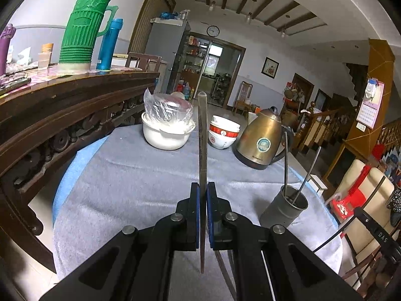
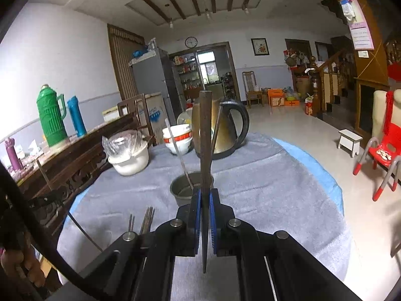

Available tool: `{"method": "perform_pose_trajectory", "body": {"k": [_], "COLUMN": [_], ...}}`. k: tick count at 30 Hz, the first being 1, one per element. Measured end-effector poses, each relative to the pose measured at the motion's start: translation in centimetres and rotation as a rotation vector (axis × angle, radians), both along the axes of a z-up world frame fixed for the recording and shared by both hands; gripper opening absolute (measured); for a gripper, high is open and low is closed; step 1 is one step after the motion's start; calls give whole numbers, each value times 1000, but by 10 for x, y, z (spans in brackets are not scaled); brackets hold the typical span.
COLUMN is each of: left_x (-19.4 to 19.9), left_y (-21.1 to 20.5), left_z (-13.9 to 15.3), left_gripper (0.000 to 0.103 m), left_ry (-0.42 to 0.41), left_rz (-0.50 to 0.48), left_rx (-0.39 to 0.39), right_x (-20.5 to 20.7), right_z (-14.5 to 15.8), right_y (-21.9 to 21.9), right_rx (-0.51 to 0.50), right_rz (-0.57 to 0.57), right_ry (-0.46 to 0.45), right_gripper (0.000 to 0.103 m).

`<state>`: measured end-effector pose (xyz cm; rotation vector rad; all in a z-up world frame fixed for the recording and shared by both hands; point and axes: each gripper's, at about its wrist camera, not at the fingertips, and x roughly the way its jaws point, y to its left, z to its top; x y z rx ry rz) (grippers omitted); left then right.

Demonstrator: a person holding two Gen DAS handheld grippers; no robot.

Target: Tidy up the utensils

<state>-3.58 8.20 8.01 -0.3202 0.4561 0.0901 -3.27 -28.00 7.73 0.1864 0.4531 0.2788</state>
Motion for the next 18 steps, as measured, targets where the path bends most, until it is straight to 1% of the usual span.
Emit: {"method": "perform_pose_trajectory", "body": {"k": [4,9,18], "left_x": [1,-2,-6], "left_y": [-1,-3,-1], "left_z": [2,4,17], "left_gripper": [5,5,5], "left_ry": [8,7,-26], "left_rz": [5,16,14], "left_rx": [0,8,-13], "right_x": [0,0,-1], "right_z": [4,0,7], "right_y": [-2,-2,0], "right_rx": [11,28,38], "right_rz": [6,24,43], "right_ry": [-14,-4,-18], "right_gripper": [7,7,7]}}
